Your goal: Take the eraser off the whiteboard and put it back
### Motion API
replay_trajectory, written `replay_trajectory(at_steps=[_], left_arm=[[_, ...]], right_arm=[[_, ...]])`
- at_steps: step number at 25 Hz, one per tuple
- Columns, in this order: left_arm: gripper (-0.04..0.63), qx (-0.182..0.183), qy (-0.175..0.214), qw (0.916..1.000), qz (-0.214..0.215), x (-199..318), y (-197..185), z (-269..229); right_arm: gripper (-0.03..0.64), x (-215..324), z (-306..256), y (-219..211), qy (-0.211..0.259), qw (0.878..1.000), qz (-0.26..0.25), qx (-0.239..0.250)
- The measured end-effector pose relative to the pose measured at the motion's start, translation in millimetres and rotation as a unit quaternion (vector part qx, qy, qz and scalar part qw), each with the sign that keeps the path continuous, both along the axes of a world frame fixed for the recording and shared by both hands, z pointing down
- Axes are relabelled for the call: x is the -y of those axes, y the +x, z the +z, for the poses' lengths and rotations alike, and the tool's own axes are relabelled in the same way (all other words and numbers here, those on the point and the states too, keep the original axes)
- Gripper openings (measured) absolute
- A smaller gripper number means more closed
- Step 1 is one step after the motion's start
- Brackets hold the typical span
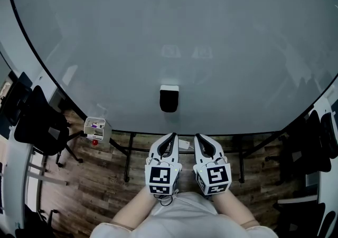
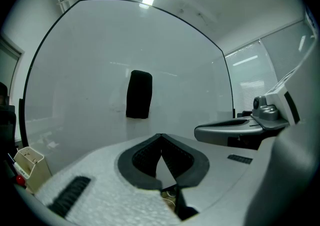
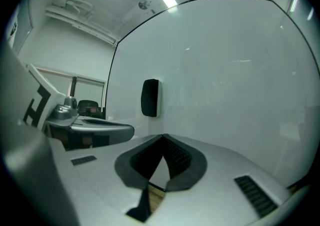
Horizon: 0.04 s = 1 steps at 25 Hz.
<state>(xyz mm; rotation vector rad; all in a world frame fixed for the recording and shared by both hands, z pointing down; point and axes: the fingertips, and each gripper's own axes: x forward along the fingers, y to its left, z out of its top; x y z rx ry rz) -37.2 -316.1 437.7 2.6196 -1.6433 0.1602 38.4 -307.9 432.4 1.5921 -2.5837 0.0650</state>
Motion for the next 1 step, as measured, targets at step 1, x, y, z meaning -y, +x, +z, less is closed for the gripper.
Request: replay_trajectory(at_steps=[1], left_arm=[[0.017,0.000,0.000,1.0000,0.002,-1.0,0.8,0.2]], right_arm=[[0.026,-0.9,0.2,0.2,0.000,1.000,0.001,-0.001]])
